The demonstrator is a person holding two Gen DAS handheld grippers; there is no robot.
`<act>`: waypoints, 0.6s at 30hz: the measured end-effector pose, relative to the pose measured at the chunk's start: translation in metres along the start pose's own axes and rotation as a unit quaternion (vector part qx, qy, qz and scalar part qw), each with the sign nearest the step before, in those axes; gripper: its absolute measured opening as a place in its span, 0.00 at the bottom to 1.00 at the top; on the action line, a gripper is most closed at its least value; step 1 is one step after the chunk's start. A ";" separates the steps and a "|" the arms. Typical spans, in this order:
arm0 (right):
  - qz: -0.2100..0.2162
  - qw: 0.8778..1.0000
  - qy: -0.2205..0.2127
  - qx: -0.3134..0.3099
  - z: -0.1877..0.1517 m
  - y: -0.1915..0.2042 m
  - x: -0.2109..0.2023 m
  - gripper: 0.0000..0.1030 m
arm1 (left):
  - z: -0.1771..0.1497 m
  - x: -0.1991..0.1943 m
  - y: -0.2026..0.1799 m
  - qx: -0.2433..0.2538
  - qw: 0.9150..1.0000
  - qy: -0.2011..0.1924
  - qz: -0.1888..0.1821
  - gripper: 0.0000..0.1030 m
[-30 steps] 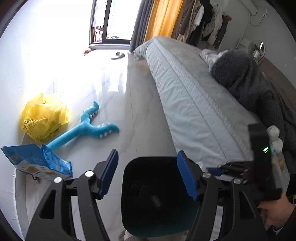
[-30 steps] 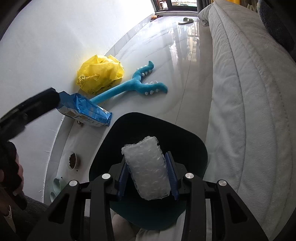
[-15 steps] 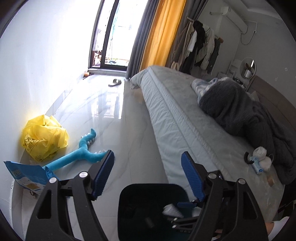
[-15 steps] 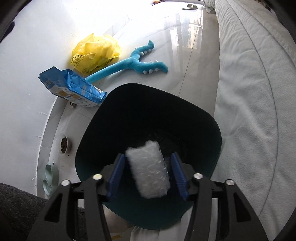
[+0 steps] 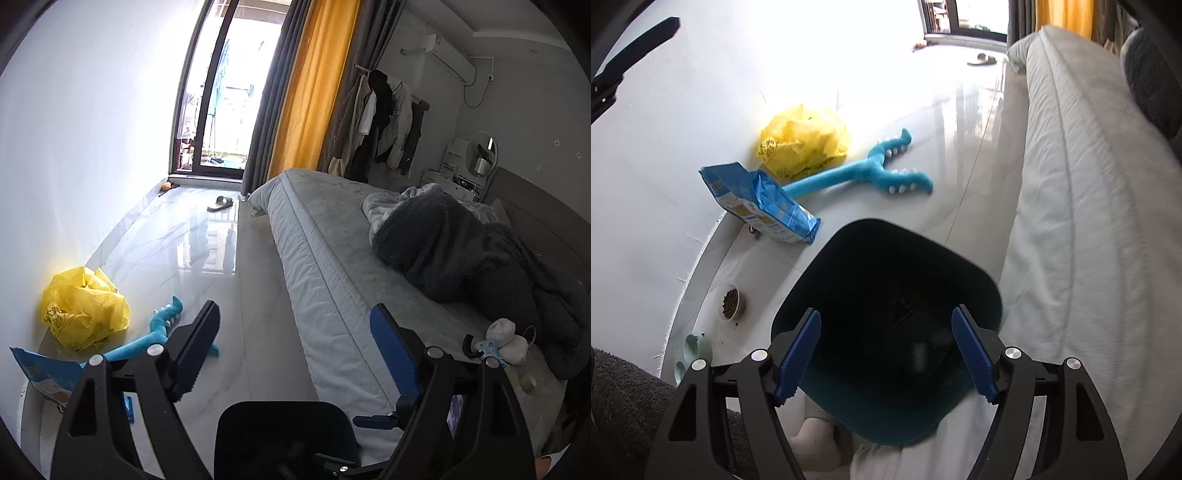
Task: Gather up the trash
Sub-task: 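Move both grippers back over the bed toward the remaining trash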
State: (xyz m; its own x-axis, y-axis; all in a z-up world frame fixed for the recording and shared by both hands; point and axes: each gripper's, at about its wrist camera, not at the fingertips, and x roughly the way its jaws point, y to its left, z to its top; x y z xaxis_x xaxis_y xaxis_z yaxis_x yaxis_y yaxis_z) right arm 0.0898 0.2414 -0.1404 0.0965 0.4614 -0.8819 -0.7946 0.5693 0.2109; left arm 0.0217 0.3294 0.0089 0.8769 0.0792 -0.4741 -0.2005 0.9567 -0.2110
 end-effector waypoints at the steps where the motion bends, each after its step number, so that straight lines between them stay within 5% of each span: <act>1: -0.002 1.000 -0.008 -0.002 0.000 -0.002 -0.006 0.72 | 0.002 -0.002 -0.004 0.005 1.000 -0.005 0.000 0.85; 18: -0.049 0.994 -0.099 0.029 -0.021 -0.070 -0.099 0.78 | 0.005 0.017 -0.082 0.006 0.999 0.010 -0.042 0.95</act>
State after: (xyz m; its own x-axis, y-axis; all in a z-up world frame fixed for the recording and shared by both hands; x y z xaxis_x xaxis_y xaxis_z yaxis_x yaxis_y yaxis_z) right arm 0.1234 0.1409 -0.0766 0.2914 0.5233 -0.8007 -0.7410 0.6529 0.1570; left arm 0.0553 0.2540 0.0225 0.8820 -0.0076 -0.4712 -0.1200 0.9633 -0.2401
